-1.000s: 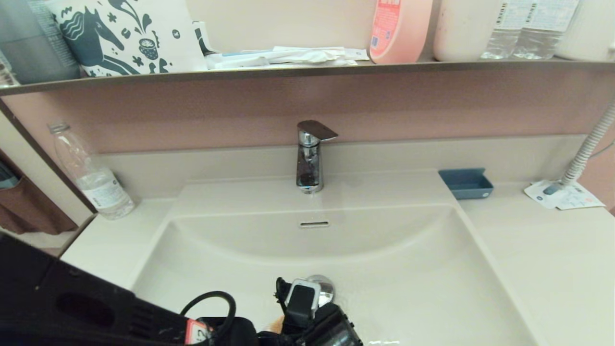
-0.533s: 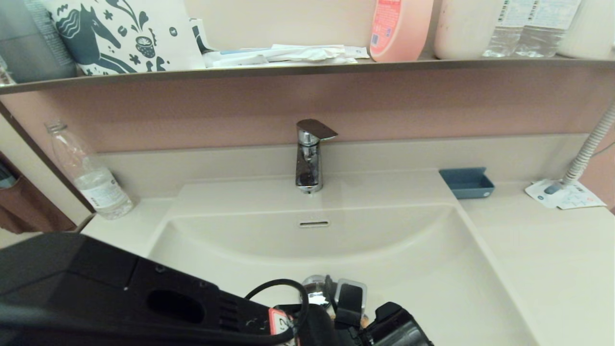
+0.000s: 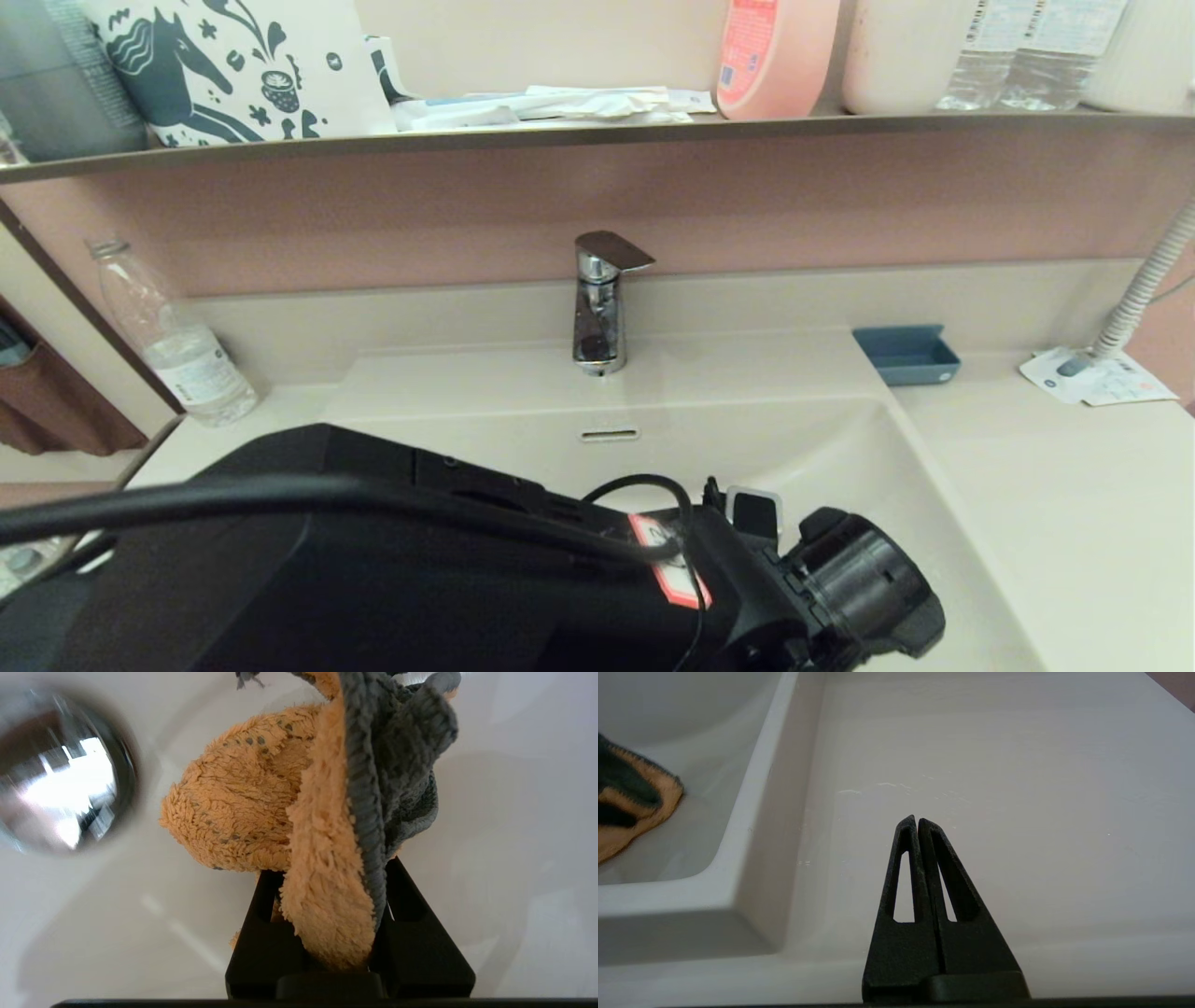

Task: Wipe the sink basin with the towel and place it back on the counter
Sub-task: Wipe the sink

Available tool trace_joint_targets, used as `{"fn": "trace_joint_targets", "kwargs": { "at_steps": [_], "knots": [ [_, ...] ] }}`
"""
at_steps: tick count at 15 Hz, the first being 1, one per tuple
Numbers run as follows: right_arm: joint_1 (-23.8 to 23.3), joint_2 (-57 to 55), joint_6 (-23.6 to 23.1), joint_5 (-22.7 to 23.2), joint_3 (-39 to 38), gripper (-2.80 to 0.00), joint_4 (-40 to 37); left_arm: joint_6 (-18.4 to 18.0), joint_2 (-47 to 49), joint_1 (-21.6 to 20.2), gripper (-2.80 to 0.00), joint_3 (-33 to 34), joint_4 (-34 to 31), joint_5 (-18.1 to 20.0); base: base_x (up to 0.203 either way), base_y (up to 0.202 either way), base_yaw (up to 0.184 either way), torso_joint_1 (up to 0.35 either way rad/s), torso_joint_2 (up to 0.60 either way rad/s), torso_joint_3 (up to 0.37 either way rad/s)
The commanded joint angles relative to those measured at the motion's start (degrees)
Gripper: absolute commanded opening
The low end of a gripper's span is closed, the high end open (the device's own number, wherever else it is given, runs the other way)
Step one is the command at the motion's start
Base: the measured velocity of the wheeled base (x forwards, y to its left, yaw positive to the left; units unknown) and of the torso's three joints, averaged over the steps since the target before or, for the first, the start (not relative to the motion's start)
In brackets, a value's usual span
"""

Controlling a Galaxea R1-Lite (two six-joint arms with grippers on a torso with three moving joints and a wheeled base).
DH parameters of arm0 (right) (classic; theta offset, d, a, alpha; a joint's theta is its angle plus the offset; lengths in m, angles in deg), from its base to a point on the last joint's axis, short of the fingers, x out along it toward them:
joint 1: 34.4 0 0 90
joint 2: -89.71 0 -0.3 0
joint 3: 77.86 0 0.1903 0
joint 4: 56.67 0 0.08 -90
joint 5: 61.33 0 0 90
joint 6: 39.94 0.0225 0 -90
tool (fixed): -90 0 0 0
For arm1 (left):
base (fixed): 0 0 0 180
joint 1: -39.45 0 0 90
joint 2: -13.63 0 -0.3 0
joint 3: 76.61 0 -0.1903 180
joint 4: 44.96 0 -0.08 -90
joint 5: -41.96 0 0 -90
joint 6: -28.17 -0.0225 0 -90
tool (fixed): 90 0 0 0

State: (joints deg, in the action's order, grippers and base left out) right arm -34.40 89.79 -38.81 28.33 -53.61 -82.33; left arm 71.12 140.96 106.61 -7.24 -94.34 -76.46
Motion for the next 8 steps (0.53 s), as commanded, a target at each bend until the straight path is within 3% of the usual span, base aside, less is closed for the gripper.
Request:
{"fn": "trace_joint_targets", "kwargs": {
  "at_steps": [1, 4, 7, 8],
  "knots": [
    [0.0, -0.07, 0.0, -0.02, 0.0, -2.8, 0.01, -1.02, 1.13, -2.58, -2.8, -3.23, 0.03, -0.41, 0.0, 0.0, 0.0, 0.0, 0.0, 0.0],
    [0.0, -0.07, 0.0, -0.02, 0.0, -2.8, 0.01, -2.61, 1.57, -5.11, -2.8, -4.62, 0.44, -0.41, 0.0, 0.0, 0.0, 0.0, 0.0, 0.0],
    [0.0, -0.07, 0.0, -0.02, 0.0, -2.8, 0.01, -1.76, -0.07, -4.19, -2.8, -1.19, 0.52, -0.11, 0.0, 0.0, 0.0, 0.0, 0.0, 0.0],
    [0.0, -0.07, 0.0, -0.02, 0.0, -2.8, 0.01, 0.0, -0.56, -3.3, -2.8, 0.17, 0.44, 0.06, 0.0, 0.0, 0.0, 0.0, 0.0, 0.0]
  ]
}}
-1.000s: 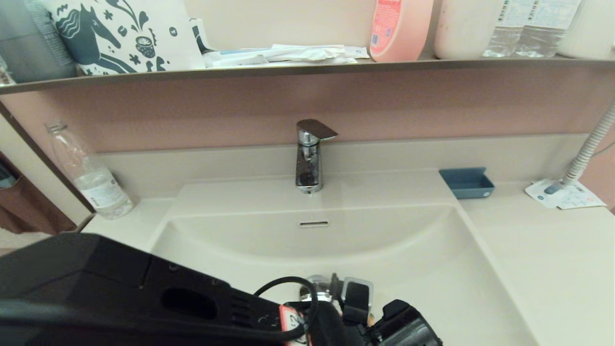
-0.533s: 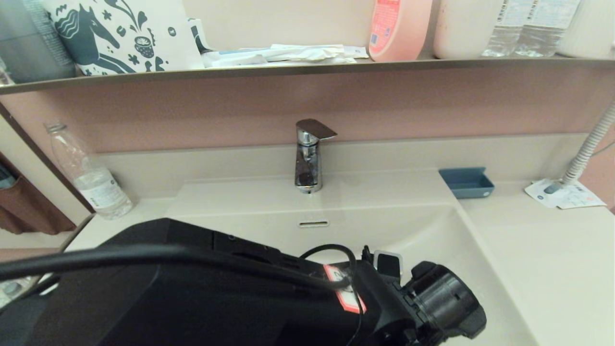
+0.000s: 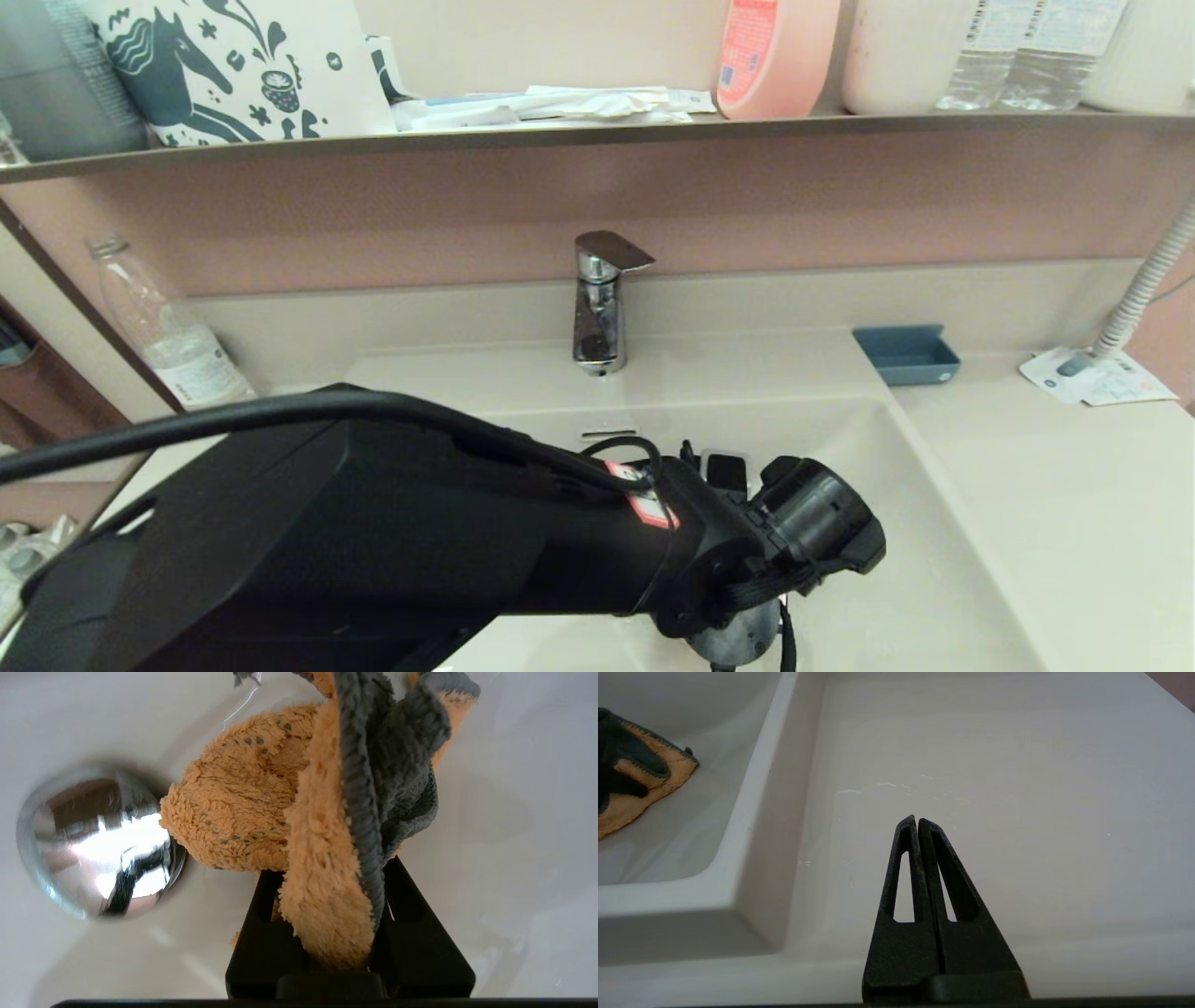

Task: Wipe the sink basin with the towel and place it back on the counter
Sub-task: Wipe the sink

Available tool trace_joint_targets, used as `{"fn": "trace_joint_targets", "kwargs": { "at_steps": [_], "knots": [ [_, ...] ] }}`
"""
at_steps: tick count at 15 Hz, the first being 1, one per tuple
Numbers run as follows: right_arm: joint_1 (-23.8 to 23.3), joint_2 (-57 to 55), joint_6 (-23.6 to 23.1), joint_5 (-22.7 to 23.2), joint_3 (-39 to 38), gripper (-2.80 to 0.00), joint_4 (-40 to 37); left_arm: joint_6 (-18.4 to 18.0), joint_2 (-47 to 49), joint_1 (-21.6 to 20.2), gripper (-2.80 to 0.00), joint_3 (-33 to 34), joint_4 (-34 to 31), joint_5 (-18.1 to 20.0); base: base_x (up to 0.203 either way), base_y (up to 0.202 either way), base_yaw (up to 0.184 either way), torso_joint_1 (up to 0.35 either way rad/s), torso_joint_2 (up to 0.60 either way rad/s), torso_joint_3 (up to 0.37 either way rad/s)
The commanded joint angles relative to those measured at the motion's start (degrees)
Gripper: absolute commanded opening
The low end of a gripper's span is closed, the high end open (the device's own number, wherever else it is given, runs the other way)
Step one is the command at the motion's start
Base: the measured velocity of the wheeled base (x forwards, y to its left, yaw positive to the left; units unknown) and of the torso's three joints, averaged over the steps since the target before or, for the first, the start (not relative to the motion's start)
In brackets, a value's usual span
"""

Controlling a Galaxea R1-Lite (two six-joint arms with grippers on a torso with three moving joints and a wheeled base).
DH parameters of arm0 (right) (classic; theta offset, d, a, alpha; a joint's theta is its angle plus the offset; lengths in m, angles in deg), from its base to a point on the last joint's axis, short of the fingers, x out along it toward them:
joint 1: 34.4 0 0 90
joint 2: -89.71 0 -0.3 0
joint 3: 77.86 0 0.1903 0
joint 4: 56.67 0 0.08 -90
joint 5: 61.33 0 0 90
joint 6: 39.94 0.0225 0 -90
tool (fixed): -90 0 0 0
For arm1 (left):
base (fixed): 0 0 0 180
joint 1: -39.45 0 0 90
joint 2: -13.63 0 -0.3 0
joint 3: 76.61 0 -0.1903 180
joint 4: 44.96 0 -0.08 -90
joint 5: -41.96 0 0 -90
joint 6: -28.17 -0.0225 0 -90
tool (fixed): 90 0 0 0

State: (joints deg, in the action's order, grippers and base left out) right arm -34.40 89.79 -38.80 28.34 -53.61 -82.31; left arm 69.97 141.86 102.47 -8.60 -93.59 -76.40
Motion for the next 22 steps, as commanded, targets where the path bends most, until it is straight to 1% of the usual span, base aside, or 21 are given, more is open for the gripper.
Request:
{"fn": "trace_joint_targets", "kwargs": {
  "at_steps": [1, 5, 7, 8, 10, 12, 13, 14, 15, 17, 18, 19, 20, 21, 22],
  "knots": [
    [0.0, -0.07, 0.0, -0.02, 0.0, -2.8, -0.01, 2.36, -1.84, 1.76, -2.8, 3.21, -0.48, 0.04, 0.0, 0.0, 0.0, 0.0, 0.0, 0.0],
    [0.0, -0.07, 0.0, -0.02, 0.0, -2.8, -0.01, 4.01, -4.88, 4.83, -2.8, 12.68, -0.5, -0.34, 0.0, 0.0, 0.0, 0.0, 0.0, 0.0],
    [0.0, -0.07, 0.0, -0.02, 0.0, -2.8, -0.01, 4.94, -7.41, 4.97, -2.8, 16.36, -0.55, -0.53, 0.0, 0.0, 0.0, 0.0, 0.0, 0.0],
    [0.0, -0.07, 0.0, -0.02, 0.0, -2.8, -0.01, 5.01, -8.8, 4.57, -2.8, 18.76, -0.49, -0.55, 0.0, 0.0, 0.0, 0.0, 0.0, 0.0],
    [0.0, -0.07, 0.0, -0.02, 0.0, -2.8, -0.01, 5.1, -12.5, 3.35, -2.8, 25.87, -0.08, -0.51, 0.0, 0.0, 0.0, 0.0, 0.0, 0.0],
    [0.0, -0.07, 0.0, -0.02, 0.0, -2.8, -0.01, 4.91, -15.11, 1.51, -2.8, 32.62, 3.17, -0.48, 0.0, 0.0, 0.0, 0.0, 0.0, 0.0],
    [0.0, -0.07, 0.0, -0.02, 0.0, -2.8, -0.01, 4.28, -16.05, -0.34, -2.8, 35.89, 5.85, -0.48, 0.0, 0.0, 0.0, 0.0, 0.0, 0.0],
    [0.0, -0.07, 0.0, -0.02, 0.0, -2.8, -0.01, 2.47, -16.82, -3.11, -2.8, 39.05, 8.89, -0.48, 0.0, 0.0, 0.0, 0.0, 0.0, 0.0],
    [0.0, -0.07, 0.0, -0.02, 0.0, -2.8, -0.07, -0.15, -17.38, -6.23, -2.8, 41.82, 12.62, -0.47, 0.0, 0.0, 0.0, 0.0, 0.0, 0.0],
    [0.0, -0.07, 0.0, -0.02, 0.0, -2.8, -0.01, -7.26, -18.22, -13.24, -2.8, 45.77, 20.42, -0.45, 0.0, 0.0, 0.0, 0.0, 0.0, 0.0],
    [0.0, -0.07, 0.0, -0.02, 0.0, -2.8, -0.02, -10.64, -18.45, -16.43, -2.8, 46.64, 23.41, -0.43, 0.0, 0.0, 0.0, 0.0, 0.0, 0.0],
    [0.0, -0.07, 0.0, -0.02, 0.0, -2.8, -0.01, -14.97, -18.72, -20.0, -2.8, 47.02, 26.83, -0.41, 0.0, 0.0, 0.0, 0.0, 0.0, 0.0],
    [0.0, -0.07, 0.0, -0.02, 0.0, -2.8, -0.01, -19.35, -18.91, -22.68, -2.8, 47.14, 30.36, -0.37, 0.0, 0.0, 0.0, 0.0, 0.0, 0.0],
    [0.0, -0.07, 0.0, -0.02, 0.0, -2.8, -0.01, -22.59, -18.89, -24.29, -2.8, 47.22, 34.51, -0.33, 0.0, 0.0, 0.0, 0.0, 0.0, 0.0],
    [0.0, -0.07, 0.0, -0.02, 0.0, -2.8, -0.01, -24.33, -18.5, -24.79, -2.8, 47.19, 37.66, -0.34, 0.0, 0.0, 0.0, 0.0, 0.0, 0.0]
  ]
}}
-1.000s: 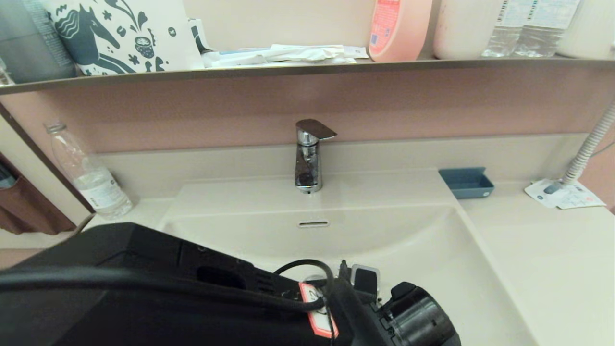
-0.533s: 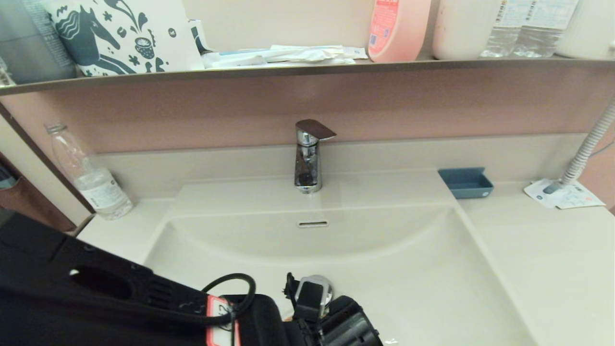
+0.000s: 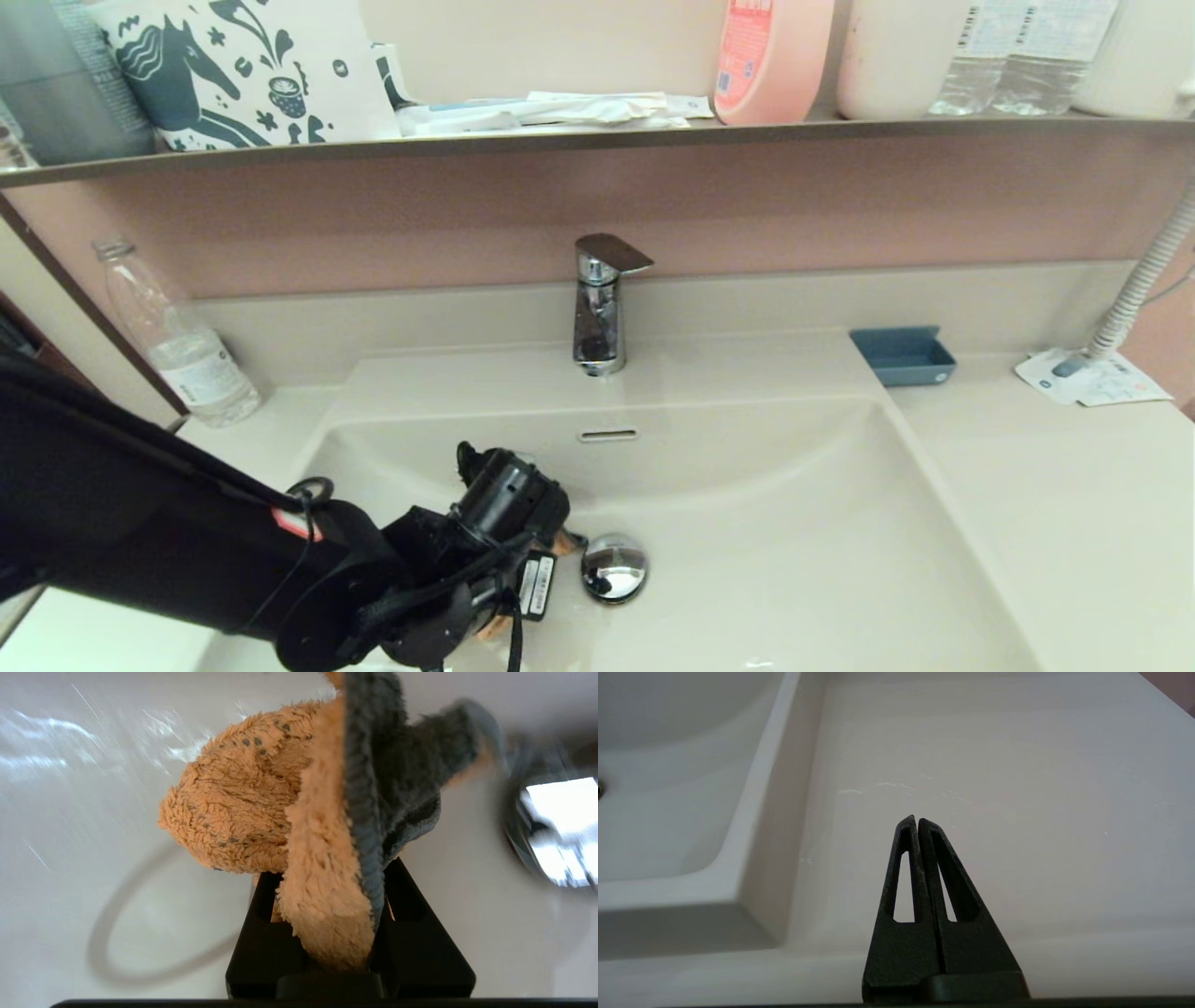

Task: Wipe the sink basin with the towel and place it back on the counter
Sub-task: Wipe the sink

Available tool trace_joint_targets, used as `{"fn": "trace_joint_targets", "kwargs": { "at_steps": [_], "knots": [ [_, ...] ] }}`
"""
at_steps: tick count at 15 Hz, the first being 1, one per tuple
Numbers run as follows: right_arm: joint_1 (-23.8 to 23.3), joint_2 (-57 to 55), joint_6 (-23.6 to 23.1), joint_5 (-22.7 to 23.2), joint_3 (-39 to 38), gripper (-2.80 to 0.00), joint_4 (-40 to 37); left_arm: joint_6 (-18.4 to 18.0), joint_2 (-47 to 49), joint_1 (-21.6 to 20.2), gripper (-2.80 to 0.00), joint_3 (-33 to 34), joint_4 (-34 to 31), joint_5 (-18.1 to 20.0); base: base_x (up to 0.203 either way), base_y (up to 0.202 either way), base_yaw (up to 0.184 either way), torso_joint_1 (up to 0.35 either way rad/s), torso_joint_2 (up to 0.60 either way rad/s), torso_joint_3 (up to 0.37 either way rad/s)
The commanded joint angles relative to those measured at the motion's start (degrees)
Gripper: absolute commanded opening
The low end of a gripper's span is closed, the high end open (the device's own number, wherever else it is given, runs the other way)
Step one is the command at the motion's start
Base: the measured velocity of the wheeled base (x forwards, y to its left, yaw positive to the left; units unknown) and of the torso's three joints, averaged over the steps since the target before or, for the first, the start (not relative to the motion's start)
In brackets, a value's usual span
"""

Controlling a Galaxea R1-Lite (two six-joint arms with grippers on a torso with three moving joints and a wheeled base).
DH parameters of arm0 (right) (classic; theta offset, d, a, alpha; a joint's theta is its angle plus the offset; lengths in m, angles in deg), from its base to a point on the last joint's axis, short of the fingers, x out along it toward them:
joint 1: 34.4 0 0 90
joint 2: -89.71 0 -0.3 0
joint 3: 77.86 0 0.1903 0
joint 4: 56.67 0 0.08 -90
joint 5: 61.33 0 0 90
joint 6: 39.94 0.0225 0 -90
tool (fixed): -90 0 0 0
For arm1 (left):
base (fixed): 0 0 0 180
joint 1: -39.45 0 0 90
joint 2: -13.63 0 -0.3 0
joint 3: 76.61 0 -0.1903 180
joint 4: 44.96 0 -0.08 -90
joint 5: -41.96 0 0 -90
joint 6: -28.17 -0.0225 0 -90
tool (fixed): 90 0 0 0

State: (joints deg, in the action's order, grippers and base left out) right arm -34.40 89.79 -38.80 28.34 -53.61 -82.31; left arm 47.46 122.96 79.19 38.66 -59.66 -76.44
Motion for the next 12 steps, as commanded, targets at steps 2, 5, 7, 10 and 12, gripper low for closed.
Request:
{"fn": "trace_joint_targets", "kwargs": {
  "at_steps": [2, 5, 7, 10, 12],
  "knots": [
    [0.0, -0.07, 0.0, -0.02, 0.0, -2.8, -0.01, -1.7, 2.45, -0.71, -2.8, -1.14, 5.14, -0.27, 0.0, 0.0, 0.0, 0.0, 0.0, 0.0],
    [0.0, -0.07, 0.0, -0.02, 0.0, -2.8, -0.01, 1.1, 5.28, 1.36, -2.8, -5.77, 4.95, -0.41, 0.0, 0.0, 0.0, 0.0, 0.0, 0.0],
    [0.0, -0.07, 0.0, -0.02, 0.0, -2.8, -0.03, 2.04, 6.91, 3.73, -2.8, -8.69, 4.72, -0.49, 0.0, 0.0, 0.0, 0.0, 0.0, 0.0],
    [0.0, -0.07, 0.0, -0.02, 0.0, -2.8, -0.01, 5.0, 8.57, 7.93, -2.8, -12.89, 2.42, -0.76, 0.0, 0.0, 0.0, 0.0, 0.0, 0.0],
    [0.0, -0.07, 0.0, -0.02, 0.0, -2.8, -0.06, 6.75, 8.81, 10.29, -2.8, -16.63, -1.41, -0.78, 0.0, 0.0, 0.0, 0.0, 0.0, 0.0]
  ]
}}
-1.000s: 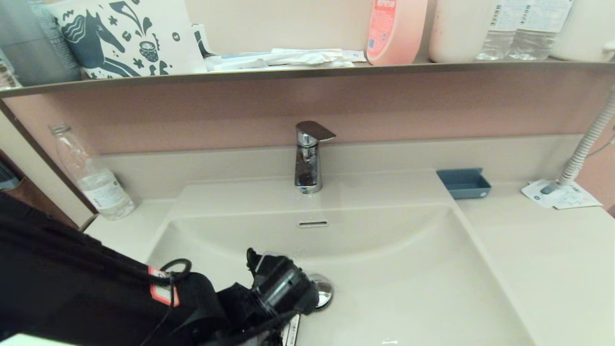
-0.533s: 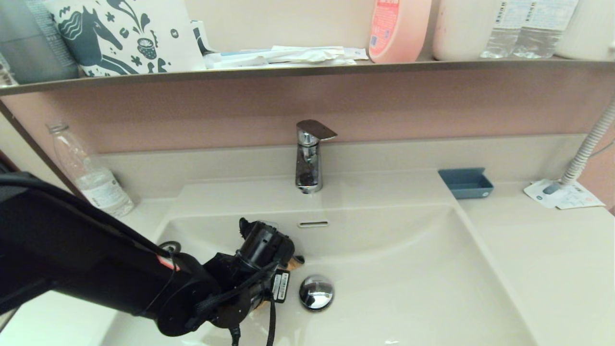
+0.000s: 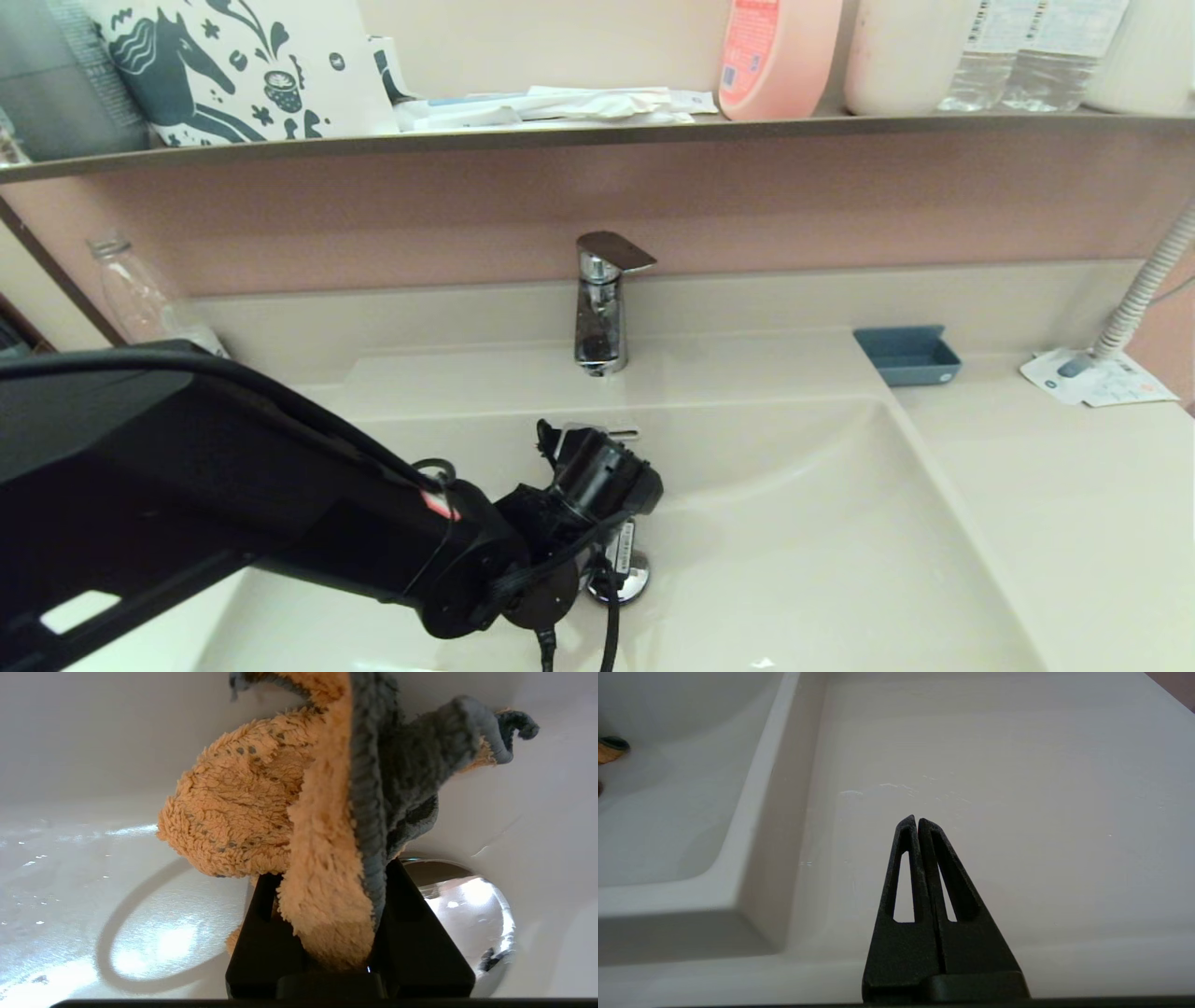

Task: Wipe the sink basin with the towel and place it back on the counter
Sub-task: Wipe the sink

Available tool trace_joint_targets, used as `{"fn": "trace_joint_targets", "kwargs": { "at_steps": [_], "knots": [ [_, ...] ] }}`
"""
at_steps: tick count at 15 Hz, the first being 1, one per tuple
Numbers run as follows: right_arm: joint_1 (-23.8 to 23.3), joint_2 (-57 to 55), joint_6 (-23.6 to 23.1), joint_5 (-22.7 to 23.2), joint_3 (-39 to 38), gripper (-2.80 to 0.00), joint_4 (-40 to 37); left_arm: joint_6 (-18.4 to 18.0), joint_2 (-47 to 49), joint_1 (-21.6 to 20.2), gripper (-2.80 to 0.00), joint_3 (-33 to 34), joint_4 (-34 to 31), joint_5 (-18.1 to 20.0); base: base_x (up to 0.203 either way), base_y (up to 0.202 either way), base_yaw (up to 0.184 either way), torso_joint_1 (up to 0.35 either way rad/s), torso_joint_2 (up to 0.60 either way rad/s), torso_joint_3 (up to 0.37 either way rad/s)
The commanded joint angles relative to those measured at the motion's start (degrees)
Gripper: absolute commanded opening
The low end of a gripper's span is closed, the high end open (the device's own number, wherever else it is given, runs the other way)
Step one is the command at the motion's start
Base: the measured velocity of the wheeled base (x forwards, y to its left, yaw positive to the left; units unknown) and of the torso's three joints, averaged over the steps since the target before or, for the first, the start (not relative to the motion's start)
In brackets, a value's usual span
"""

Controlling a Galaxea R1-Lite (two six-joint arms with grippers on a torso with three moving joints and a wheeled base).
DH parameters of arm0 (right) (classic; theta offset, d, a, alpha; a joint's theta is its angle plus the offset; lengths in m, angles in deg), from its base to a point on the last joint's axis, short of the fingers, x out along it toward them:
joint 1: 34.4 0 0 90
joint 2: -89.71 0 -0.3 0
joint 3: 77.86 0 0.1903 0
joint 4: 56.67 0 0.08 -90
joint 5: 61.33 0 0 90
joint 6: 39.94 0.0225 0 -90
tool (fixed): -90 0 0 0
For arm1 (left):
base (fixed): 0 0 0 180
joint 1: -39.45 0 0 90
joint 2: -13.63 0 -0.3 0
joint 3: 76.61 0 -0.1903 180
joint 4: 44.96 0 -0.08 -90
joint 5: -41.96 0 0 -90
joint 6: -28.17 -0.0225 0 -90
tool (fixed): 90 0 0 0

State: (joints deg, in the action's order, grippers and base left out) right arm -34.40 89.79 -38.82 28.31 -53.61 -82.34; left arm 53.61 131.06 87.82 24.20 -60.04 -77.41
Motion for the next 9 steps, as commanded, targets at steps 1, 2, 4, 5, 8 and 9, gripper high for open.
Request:
{"fn": "trace_joint_targets", "kwargs": {
  "at_steps": [1, 2, 4, 5, 8, 9],
  "knots": [
    [0.0, -0.07, 0.02, 0.0, 0.0, -2.8, -0.01, 2.0, 0.73, 2.94, -2.8, -4.59, -3.45, 0.19, 0.0, 0.0, 0.0, 0.0, 0.0, 0.0],
    [0.0, -0.07, 0.02, 0.0, 0.0, -2.8, 0.02, 4.1, 0.76, 4.29, -2.8, -7.24, -6.32, 0.17, 0.0, 0.0, 0.0, 0.0, 0.0, 0.0],
    [0.0, -0.07, 0.02, 0.0, 0.0, -2.8, 0.02, 7.6, 0.43, 6.21, -2.8, -9.83, -9.94, 0.1, 0.0, 0.0, 0.0, 0.0, 0.0, 0.0],
    [0.0, -0.07, 0.02, 0.0, 0.0, -2.8, -0.07, 7.61, -0.02, 6.21, -2.8, -9.78, -10.08, 0.1, 0.0, 0.0, 0.0, 0.0, 0.0, 0.0],
    [0.0, -0.07, 0.02, 0.0, 0.0, -2.8, 0.02, 7.64, -3.97, 5.39, -2.8, -7.04, -12.72, -0.02, 0.0, 0.0, 0.0, 0.0, 0.0, 0.0],
    [0.0, -0.07, 0.02, 0.0, 0.0, -2.8, -0.05, 7.69, -5.89, 4.25, -2.8, -5.42, -13.41, 0.03, 0.0, 0.0, 0.0, 0.0, 0.0, 0.0]
  ]
}}
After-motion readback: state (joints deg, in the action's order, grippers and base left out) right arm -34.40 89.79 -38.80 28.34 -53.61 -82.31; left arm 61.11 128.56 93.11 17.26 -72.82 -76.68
